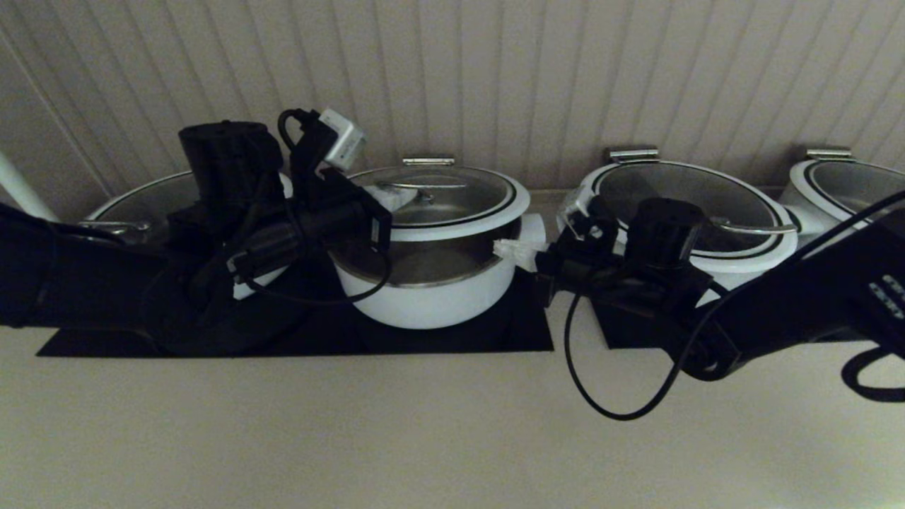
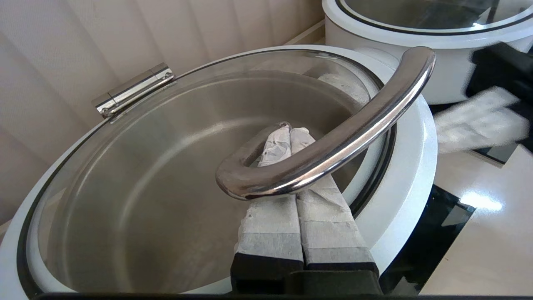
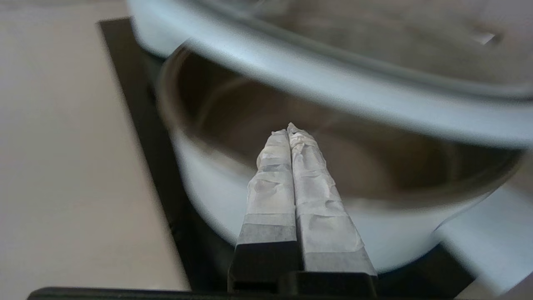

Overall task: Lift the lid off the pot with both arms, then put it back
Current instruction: Hold the pot lid with the right arm

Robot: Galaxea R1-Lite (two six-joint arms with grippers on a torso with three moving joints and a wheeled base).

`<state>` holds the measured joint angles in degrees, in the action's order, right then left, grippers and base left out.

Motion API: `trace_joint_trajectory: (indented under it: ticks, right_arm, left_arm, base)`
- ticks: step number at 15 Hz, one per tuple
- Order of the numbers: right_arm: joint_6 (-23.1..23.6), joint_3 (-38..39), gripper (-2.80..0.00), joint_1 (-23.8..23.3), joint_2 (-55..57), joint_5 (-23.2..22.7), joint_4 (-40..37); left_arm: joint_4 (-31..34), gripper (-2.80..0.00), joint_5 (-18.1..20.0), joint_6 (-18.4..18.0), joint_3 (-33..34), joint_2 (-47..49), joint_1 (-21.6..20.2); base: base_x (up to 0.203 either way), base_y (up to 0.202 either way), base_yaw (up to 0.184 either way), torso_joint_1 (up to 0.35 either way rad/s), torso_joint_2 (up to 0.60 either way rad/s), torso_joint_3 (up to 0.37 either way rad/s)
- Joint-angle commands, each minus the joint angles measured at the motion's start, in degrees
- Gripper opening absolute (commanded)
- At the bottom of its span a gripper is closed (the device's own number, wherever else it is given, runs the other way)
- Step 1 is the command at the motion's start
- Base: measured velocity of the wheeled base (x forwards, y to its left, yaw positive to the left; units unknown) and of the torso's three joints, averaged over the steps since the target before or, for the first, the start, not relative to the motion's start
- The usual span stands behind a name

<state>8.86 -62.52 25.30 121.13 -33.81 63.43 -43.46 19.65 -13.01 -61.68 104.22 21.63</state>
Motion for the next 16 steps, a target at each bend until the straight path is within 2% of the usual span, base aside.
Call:
trace_joint_trajectory:
  ticks: [1,5,10,16]
  right_arm:
    - [-0.05,-5.27,-2.8,0.02,2.89,0.75,0.33]
    - [-0.47,-13.99,-2.8,0.02,6.05,1.97,0.06]
    - [-0.77,-14.12,-2.8,0.02,6.13,2.08,0.21]
    - [-0.69,-13.94,-2.8,0.55,5.96,2.08,0.29]
  left_arm:
    - [-0.31,-2.8,0.12,-0.09,0.07,-0.33,-0.01]
    - [-0.31,-2.8,0.12,-0.18,1.49,-1.07,-0.01]
    - [-0.3,-2.8,0.12,-0.68,6.14,-3.07,-0.99]
    - [0.21,-2.8,0.13,-0.79,6.14,-6.25,-3.48]
  base:
    - [0.0,0.0,0.0,0.0,0.0,0.0]
    - [0.0,0.0,0.0,0.0,0.0,0.0]
    - [0.0,0.0,0.0,0.0,0.0,0.0]
    - [0.0,0.0,0.0,0.0,0.0,0.0]
